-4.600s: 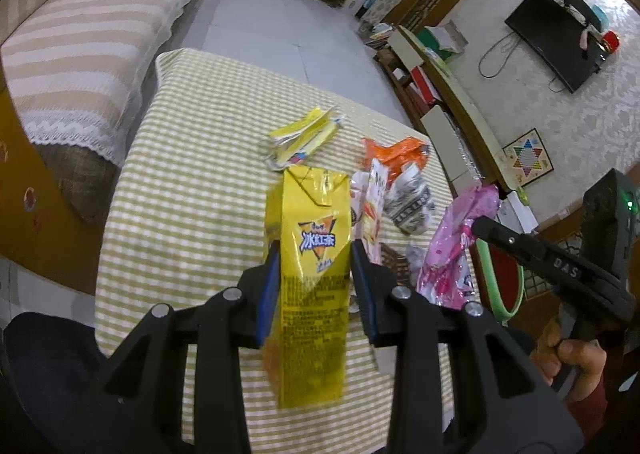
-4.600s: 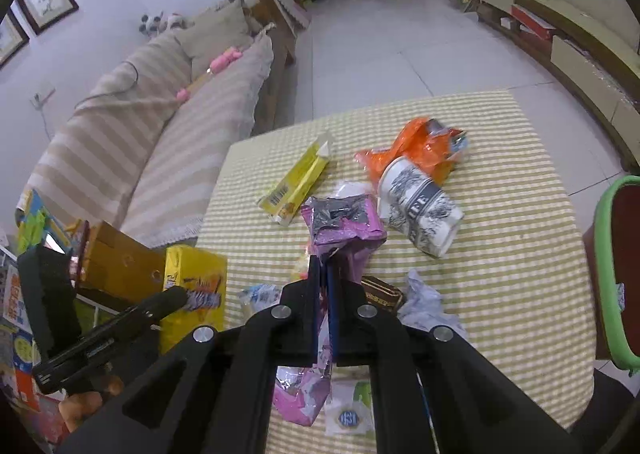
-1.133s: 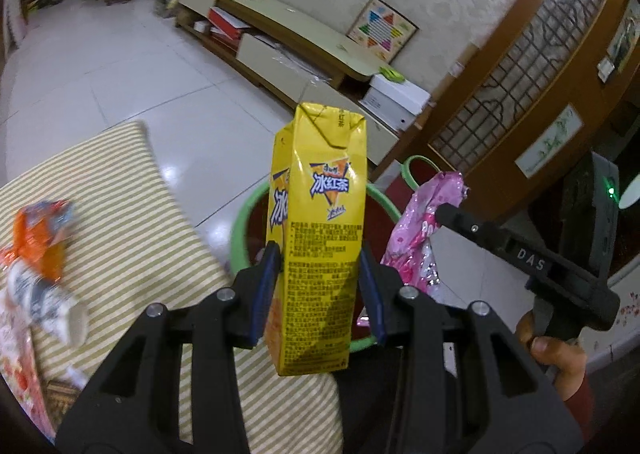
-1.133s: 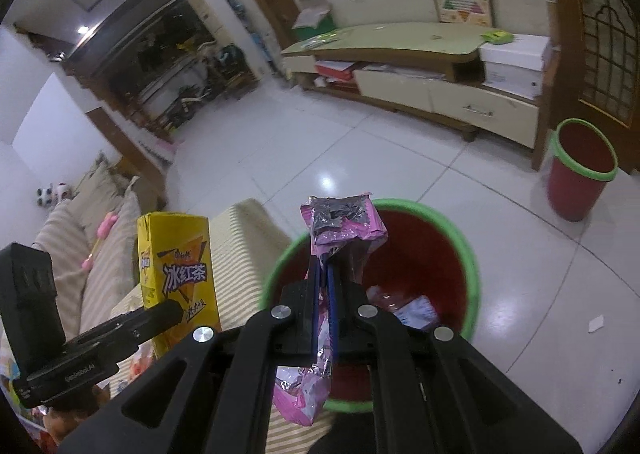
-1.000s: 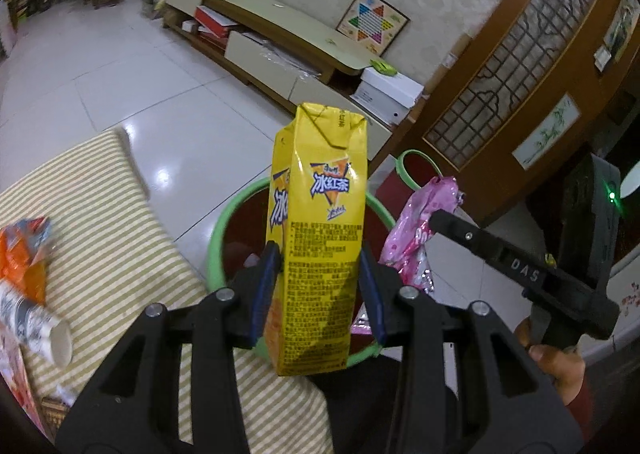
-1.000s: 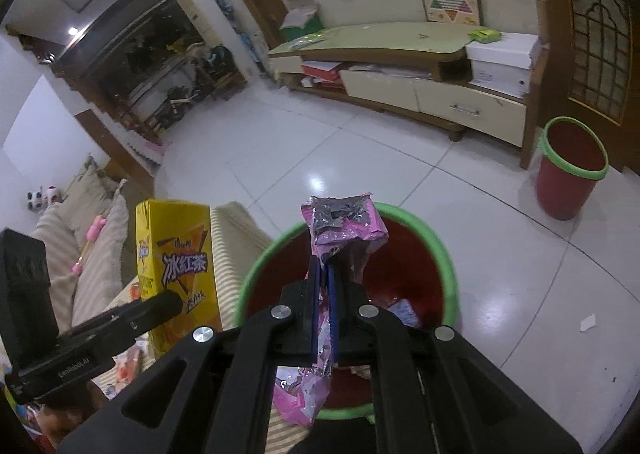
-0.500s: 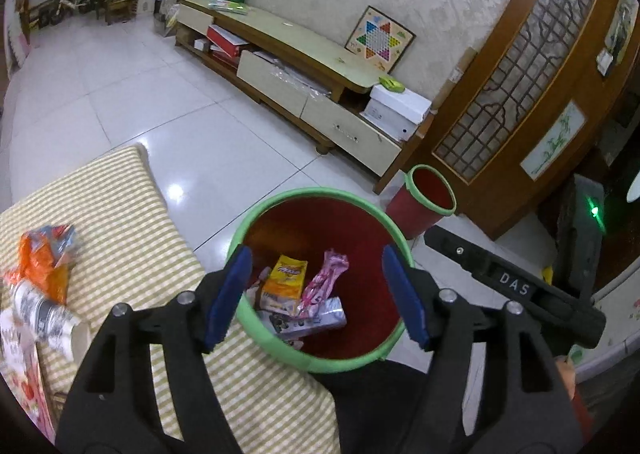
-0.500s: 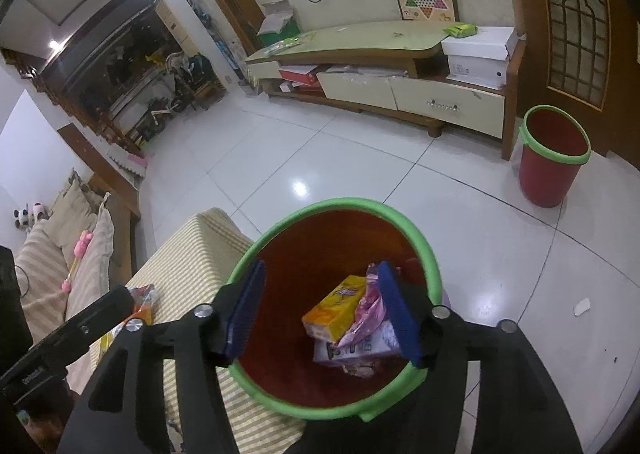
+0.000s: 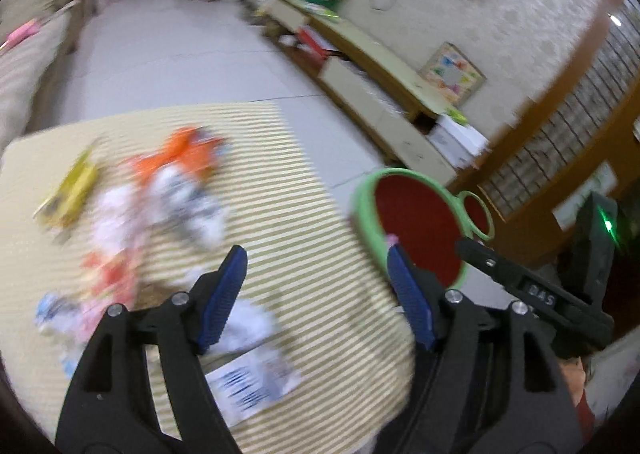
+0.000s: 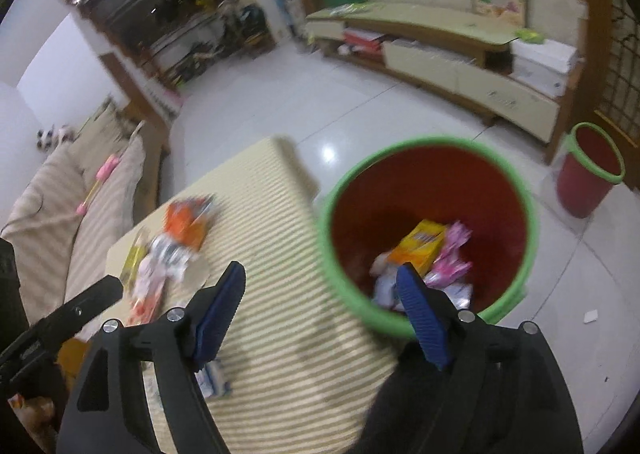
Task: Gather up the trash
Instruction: 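Grasp blue-white snack bag with left tool while right tool grasps pink Pocky wrapper, then carry snack bag and Pocky wrapper to the red bucket and open both tools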
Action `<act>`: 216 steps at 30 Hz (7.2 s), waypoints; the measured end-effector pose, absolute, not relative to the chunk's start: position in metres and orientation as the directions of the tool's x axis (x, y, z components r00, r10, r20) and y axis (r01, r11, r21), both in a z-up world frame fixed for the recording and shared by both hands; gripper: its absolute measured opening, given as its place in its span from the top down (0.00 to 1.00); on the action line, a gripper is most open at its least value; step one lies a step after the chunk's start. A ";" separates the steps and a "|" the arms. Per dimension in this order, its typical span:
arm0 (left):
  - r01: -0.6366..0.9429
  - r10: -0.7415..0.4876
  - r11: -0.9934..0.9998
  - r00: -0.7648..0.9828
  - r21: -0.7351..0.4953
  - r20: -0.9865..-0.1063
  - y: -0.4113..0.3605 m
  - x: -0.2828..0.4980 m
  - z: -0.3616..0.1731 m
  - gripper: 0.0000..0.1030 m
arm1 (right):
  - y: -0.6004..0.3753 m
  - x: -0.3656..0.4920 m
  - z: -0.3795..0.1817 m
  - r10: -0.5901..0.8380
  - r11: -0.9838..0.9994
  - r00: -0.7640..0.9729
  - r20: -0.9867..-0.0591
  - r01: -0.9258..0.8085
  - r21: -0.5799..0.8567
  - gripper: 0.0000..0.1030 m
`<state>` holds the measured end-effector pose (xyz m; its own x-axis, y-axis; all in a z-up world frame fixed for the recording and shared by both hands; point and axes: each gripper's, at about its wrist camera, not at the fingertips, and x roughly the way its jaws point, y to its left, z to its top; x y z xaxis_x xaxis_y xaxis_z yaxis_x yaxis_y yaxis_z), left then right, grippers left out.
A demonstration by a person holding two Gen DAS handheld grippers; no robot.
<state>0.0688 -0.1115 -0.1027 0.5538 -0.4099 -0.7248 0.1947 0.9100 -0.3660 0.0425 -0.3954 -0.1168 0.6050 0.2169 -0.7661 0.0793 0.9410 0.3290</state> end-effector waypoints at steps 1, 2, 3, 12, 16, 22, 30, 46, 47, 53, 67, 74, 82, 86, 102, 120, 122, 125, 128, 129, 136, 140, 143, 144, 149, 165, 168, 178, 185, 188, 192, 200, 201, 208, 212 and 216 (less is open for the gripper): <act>0.145 -0.385 0.917 0.564 -0.371 -0.731 -0.091 0.064 -0.106 0.32 | -0.386 0.041 -0.122 0.224 0.942 0.594 -0.773 0.071 0.327 0.26; 0.110 -0.366 0.921 0.571 -0.373 -0.735 -0.077 0.060 -0.108 0.32 | -0.379 0.039 -0.126 0.228 0.943 0.582 -0.780 0.066 0.325 0.26; 0.075 -0.343 0.926 0.579 -0.370 -0.740 -0.063 0.057 -0.111 0.32 | -0.370 0.038 -0.130 0.233 0.944 0.570 -0.788 0.063 0.325 0.26; -0.274 -0.129 0.906 0.548 -0.323 -0.826 0.059 0.025 -0.162 0.32 | -0.321 0.025 -0.142 0.280 0.943 0.495 -0.823 0.019 0.332 0.26; -0.359 -0.150 0.859 0.505 -0.365 -0.850 0.083 0.023 -0.189 0.32 | -0.311 0.026 -0.141 0.280 0.946 0.476 -0.834 0.010 0.323 0.26; -0.263 -0.200 0.891 0.505 -0.370 -0.839 0.056 0.041 -0.193 0.32 | -0.295 0.024 -0.138 0.291 0.948 0.460 -0.839 -0.021 0.317 0.26; -0.194 -0.284 0.886 0.492 -0.421 -0.823 0.049 0.035 -0.197 0.95 | -0.272 0.026 -0.125 0.311 0.948 0.456 -0.834 -0.085 0.307 0.26; -0.228 -0.239 0.888 0.511 -0.398 -0.826 0.087 -0.002 -0.184 1.00 | -0.117 0.126 -0.167 0.394 0.910 0.293 -0.871 -0.261 0.323 0.19; -0.226 -0.237 0.889 0.516 -0.397 -0.823 0.087 -0.004 -0.181 1.00 | -0.110 0.132 -0.175 0.373 0.918 0.280 -0.885 -0.248 0.308 0.19; -0.224 -0.239 0.887 0.525 -0.404 -0.817 0.088 -0.006 -0.176 0.90 | -0.087 0.152 -0.207 0.298 0.944 0.232 -0.926 -0.217 0.249 0.14; -0.230 -0.228 0.893 0.513 -0.388 -0.828 0.083 0.014 -0.186 0.59 | -0.120 0.118 -0.146 0.446 0.875 0.321 -0.835 -0.352 0.332 0.47; -0.216 -0.219 0.905 0.502 -0.366 -0.837 0.072 0.038 -0.196 0.51 | -0.158 0.086 -0.131 0.462 0.879 0.365 -0.808 -0.312 0.362 0.47; -0.203 -0.189 0.928 0.465 -0.312 -0.865 0.061 0.054 -0.210 0.80 | -0.181 0.063 -0.132 0.462 0.884 0.364 -0.809 -0.267 0.385 0.47; -0.200 -0.195 0.923 0.493 -0.328 -0.848 0.062 0.046 -0.199 0.88 | -0.191 0.056 -0.131 0.473 0.879 0.365 -0.802 -0.255 0.402 0.47; -0.112 -0.243 0.921 0.585 -0.374 -0.774 0.041 0.029 -0.141 0.88 | -0.208 0.049 -0.114 0.480 0.878 0.415 -0.773 -0.227 0.423 0.47; -0.038 -0.276 0.928 0.600 -0.371 -0.751 0.017 0.029 -0.119 0.88 | -0.247 0.045 -0.101 0.475 0.877 0.468 -0.746 -0.176 0.448 0.47; -0.031 -0.279 0.928 0.602 -0.371 -0.748 0.015 0.030 -0.118 0.88 | -0.250 0.046 -0.099 0.472 0.877 0.476 -0.742 -0.170 0.449 0.47; -0.017 -0.279 0.931 0.608 -0.364 -0.744 0.012 0.030 -0.113 0.88 | -0.254 0.045 -0.096 0.467 0.879 0.490 -0.736 -0.163 0.449 0.47; -0.007 -0.275 0.935 0.614 -0.353 -0.740 0.011 0.029 -0.109 0.88 | -0.257 0.045 -0.094 0.463 0.880 0.499 -0.732 -0.157 0.449 0.47; -0.003 -0.276 0.936 0.614 -0.352 -0.739 0.010 0.030 -0.107 0.88 | -0.258 0.045 -0.093 0.463 0.879 0.502 -0.731 -0.155 0.451 0.47; 0.023 -0.273 0.942 0.630 -0.334 -0.727 0.005 0.028 -0.096 0.88 | -0.265 0.043 -0.085 0.453 0.881 0.532 -0.715 -0.144 0.451 0.47; 0.033 -0.268 0.946 0.638 -0.322 -0.722 0.003 0.029 -0.090 0.88 | -0.269 0.042 -0.084 0.449 0.880 0.544 -0.709 -0.135 0.455 0.47; 0.037 -0.268 0.946 0.642 -0.321 -0.718 0.002 0.031 -0.087 0.88 | -0.273 0.044 -0.085 0.449 0.879 0.546 -0.707 -0.129 0.459 0.47; 0.037 -0.268 0.947 0.643 -0.320 -0.717 0.002 0.031 -0.086 0.88 | -0.274 0.045 -0.085 0.450 0.879 0.546 -0.707 -0.127 0.460 0.47; 0.047 -0.271 0.947 0.642 -0.316 -0.718 -0.004 0.035 -0.084 0.88 | -0.280 0.045 -0.087 0.451 0.875 0.551 -0.702 -0.115 0.471 0.47; 0.098 -0.308 0.943 0.612 -0.317 -0.728 -0.038 0.048 -0.085 0.88 | -0.314 0.047 -0.094 0.429 0.873 0.562 -0.707 -0.056 0.485 0.47; 0.120 -0.319 0.942 0.605 -0.313 -0.729 -0.048 0.050 -0.085 0.88 | -0.328 0.045 -0.095 0.416 0.872 0.572 -0.706 -0.033 0.488 0.47; 0.200 -0.364 0.931 0.566 -0.306 -0.739 -0.093 0.058 -0.089 0.88 | -0.378 0.038 -0.099 0.365 0.866 0.604 -0.708 0.058 0.496 0.47; 0.249 -0.392 0.920 0.542 -0.304 -0.744 -0.125 0.066 -0.093 0.88 | -0.416 0.032 -0.102 0.320 0.858 0.630 -0.707 0.123 0.498 0.47; 0.271 -0.404 0.914 0.528 -0.302 -0.747 -0.139 0.069 -0.096 0.88 | -0.431 0.028 -0.102 0.300 0.855 0.643 -0.705 0.146 0.497 0.47; 0.299 -0.423 0.903 0.505 -0.307 -0.752 -0.159 0.077 -0.102 0.88 | -0.451 0.025 -0.104 0.270 0.853 0.652 -0.709 0.180 0.490 0.47; 0.381 -0.473 0.868 0.441 -0.318 -0.763 -0.214 0.101 -0.116 0.88 | -0.491 0.021 -0.116 0.215 0.836 0.664 -0.716 0.253 0.487 0.47; 0.396 -0.482 0.861 0.430 -0.320 -0.764 -0.222 0.105 -0.118 0.88 | -0.494 0.021 -0.117 0.209 0.836 0.665 -0.717 0.259 0.484 0.47; 0.473 -0.546 0.809 0.382 -0.349 -0.746 -0.275 0.123 -0.118 0.88 | -0.528 0.029 -0.118 0.156 0.838 0.681 -0.715 0.292 0.461 0.47; 0.504 -0.546 0.798 0.371 -0.332 -0.751 -0.301 0.134 -0.118 0.88 | -0.543 0.042 -0.116 0.140 0.844 0.685 -0.715 0.296 0.448 0.46; 0.525 -0.543 0.795 0.388 -0.306 -0.745 -0.314 0.137 -0.115 0.72 | -0.550 0.055 -0.118 0.135 0.850 0.676 -0.725 0.297 0.435 0.39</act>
<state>0.1371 -0.3142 -0.1154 0.3882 -0.5427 -0.7448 0.5245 0.7946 -0.3057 0.0550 -0.5504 -0.1176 0.6759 0.1351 -0.7245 0.2969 0.8499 0.4354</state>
